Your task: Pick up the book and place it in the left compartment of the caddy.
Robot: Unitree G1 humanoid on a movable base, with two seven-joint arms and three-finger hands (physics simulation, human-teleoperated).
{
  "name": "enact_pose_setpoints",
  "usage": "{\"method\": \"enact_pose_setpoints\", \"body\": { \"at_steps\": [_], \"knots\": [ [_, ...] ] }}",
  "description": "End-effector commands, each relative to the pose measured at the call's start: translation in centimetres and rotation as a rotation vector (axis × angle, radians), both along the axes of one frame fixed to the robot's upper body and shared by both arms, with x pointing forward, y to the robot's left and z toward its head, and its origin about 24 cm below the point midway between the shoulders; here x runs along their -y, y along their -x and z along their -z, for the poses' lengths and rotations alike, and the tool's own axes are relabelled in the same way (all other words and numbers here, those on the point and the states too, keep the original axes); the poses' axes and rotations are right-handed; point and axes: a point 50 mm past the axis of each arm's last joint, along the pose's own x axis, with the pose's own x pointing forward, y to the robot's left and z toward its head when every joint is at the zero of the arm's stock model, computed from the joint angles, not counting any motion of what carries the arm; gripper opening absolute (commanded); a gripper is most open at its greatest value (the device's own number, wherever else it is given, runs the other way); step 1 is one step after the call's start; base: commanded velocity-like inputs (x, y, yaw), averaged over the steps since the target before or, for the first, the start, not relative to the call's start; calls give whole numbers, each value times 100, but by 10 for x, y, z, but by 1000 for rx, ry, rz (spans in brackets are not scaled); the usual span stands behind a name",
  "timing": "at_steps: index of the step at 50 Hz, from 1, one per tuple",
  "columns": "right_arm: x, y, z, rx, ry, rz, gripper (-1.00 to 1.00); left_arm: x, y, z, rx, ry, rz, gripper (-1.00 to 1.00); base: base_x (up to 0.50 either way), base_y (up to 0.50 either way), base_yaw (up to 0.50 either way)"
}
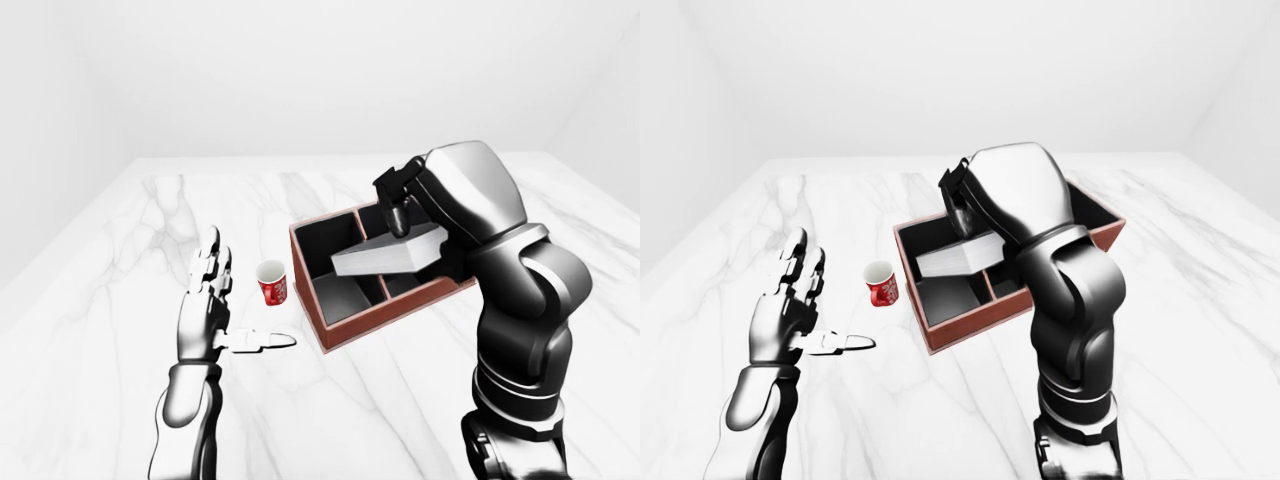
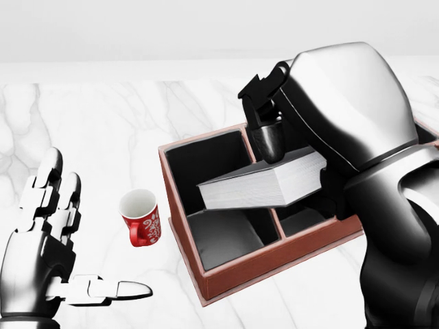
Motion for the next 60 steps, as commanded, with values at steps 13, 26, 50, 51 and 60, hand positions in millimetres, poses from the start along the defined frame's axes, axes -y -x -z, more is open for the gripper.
{"method": "enact_pose_setpoints", "body": {
  "at_steps": [13, 26, 50, 51, 60],
  "knots": [
    [-48, -51, 5, -128, 131, 24, -100, -6, -2, 2, -9, 10, -7, 100, 0, 0, 0],
    [-57, -75, 28, -271, 170, 61, -100, -7, -1, 5, -19, 14, -10, 100, 0, 0, 0],
    [-55, -95, 34, -350, 204, 125, -100, -8, -2, 8, -35, 20, -12, 100, 0, 0, 0],
    [-56, -95, 34, -352, 205, 124, -100, -7, -2, 9, -36, 20, -12, 100, 0, 0, 0],
    [-61, -98, 43, -382, 218, 119, -100, -7, -1, 10, -42, 22, -12, 100, 0, 0, 0]
  ]
}}
